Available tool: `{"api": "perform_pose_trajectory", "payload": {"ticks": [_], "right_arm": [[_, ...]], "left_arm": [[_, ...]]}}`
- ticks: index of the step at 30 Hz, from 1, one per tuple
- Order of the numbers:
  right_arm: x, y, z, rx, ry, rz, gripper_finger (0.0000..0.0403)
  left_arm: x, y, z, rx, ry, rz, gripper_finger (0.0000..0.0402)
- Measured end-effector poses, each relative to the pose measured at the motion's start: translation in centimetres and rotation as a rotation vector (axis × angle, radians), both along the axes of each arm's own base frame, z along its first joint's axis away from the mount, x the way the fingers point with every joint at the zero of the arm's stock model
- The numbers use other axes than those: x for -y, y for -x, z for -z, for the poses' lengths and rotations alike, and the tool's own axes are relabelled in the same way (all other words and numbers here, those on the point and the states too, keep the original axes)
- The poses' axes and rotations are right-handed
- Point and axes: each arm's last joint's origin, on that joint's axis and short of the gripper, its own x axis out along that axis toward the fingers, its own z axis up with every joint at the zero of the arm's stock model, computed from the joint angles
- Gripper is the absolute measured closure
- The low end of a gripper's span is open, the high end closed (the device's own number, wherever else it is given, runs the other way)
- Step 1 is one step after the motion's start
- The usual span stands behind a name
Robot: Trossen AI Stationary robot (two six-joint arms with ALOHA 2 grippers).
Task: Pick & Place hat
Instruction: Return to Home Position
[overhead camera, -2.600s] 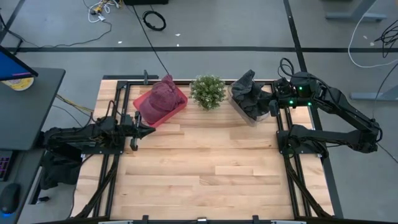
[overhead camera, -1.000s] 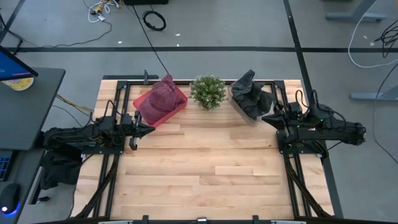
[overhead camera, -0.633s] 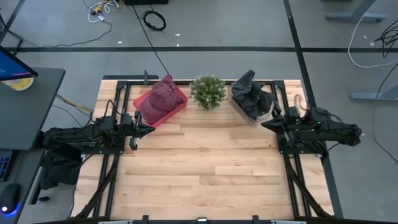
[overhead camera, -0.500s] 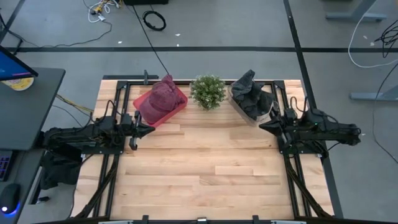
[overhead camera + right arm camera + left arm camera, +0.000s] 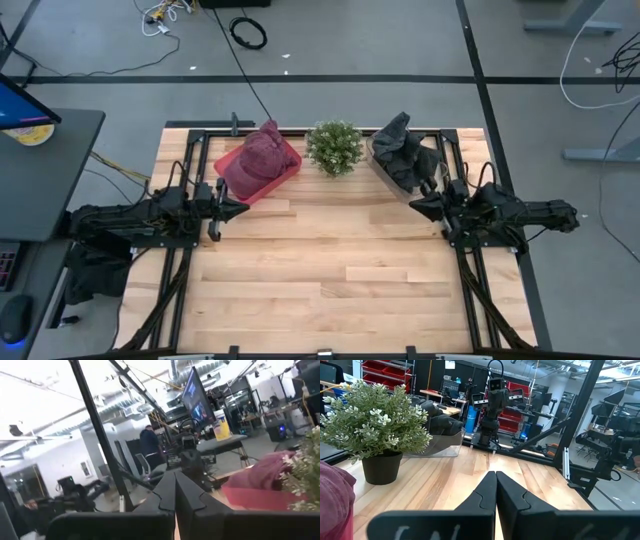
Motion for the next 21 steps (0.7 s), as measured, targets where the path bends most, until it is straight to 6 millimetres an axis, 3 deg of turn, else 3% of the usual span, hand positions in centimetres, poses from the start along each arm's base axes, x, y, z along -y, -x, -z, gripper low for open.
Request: {"api": "perform_pose_trajectory", "payload": {"ticks": [3,9,16,21], "right_arm": [[0.0,-0.1,0.2,-0.027,0.03,0.009,0.0403],[-0.1,-0.5,2.7,-0.279,0.082,-0.02,0.0403],[-0.2,-0.6,2.7,-0.284,0.132,-0.02,0.0402],[-0.2,-0.7,2.8,-0.303,0.055,-0.032,0.0388]], "left_arm": [[0.0,0.0,0.0,0.0,0.001,0.0,0.0396],[0.0,0.0,0.0,0.001,0.0,0.0,0.0396],[0.0,0.0,0.0,0.0,0.001,0.0,0.0396],[0.0,0.0,0.0,0.001,0.001,0.0,0.0396]]}}
